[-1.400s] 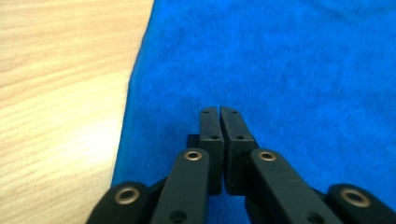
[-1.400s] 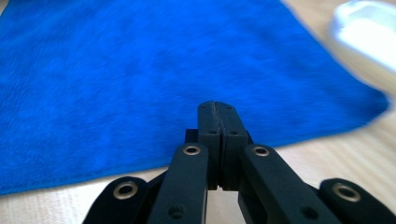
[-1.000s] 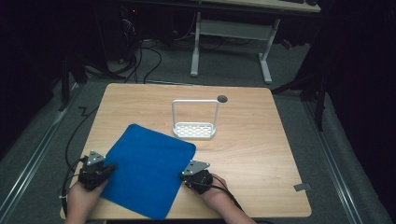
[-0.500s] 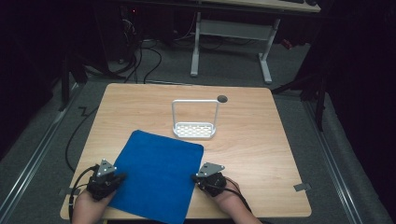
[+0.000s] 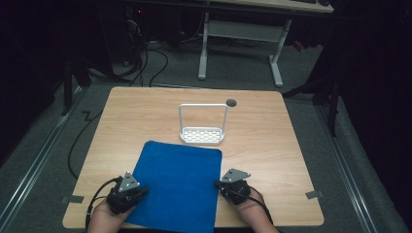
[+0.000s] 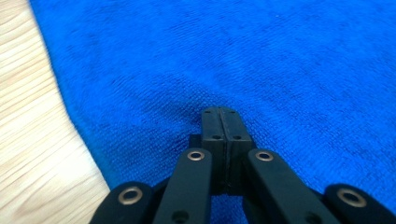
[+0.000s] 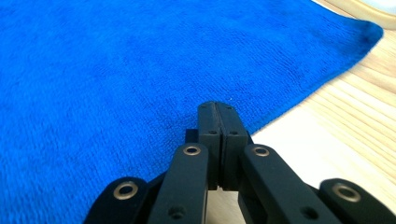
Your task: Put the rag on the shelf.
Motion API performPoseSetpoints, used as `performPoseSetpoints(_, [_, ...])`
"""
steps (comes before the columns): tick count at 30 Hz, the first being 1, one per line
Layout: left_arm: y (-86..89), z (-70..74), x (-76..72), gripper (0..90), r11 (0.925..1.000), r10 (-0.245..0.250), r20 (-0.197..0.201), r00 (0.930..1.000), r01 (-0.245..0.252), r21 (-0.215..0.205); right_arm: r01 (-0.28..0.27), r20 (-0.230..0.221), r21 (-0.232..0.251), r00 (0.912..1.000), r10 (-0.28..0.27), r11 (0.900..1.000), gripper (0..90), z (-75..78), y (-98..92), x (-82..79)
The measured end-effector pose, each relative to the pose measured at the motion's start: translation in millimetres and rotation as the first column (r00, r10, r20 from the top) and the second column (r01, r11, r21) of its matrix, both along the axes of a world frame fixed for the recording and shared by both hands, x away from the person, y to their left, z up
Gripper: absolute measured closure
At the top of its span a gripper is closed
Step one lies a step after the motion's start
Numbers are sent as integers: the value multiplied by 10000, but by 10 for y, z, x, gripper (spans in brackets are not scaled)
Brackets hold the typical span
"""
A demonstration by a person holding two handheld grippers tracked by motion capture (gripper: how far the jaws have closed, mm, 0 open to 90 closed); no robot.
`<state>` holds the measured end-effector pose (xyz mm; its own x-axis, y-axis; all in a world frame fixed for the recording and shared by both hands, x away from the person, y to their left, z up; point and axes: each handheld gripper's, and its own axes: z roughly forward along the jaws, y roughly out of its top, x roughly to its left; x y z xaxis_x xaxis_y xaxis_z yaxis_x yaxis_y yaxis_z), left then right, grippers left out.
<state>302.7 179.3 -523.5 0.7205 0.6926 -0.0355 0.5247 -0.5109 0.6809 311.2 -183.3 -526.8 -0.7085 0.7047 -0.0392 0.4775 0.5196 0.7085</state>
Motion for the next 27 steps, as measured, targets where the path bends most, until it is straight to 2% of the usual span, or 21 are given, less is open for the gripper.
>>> performPoseSetpoints(4, [-109, -12, -9, 900, 9995, -257, 0, 9997, 257, -207, 174, -97, 17, 9998, -174, 9998, 900, 4, -44, 27])
performPoseSetpoints(11, [-281, -16, -33, 900, 9974, -699, 169, 9974, 701, -134, 403, -173, 68, 9990, -401, 9992, 900, 7, -115, 73])
performPoseSetpoints(18, [-364, -21, -6, 900, 9962, -812, 80, 9967, 815, -323, 926, -122, 61, 9956, -925, 9957, 900, 9, -338, 62])
performPoseSetpoints(22, [-515, -15, -19, 896, 9933, -1120, 68, 9937, 1122, -289, 1256, -93, 59, 9920, -1256, 9921, 900, 9, -490, 67])
performPoseSetpoints(27, [-700, -13, -108, 889, 9846, -1733, 148, 9848, 1736, -230, 1636, -32, 131, 9865, -1635, 9864, 900, 3, -684, 43])
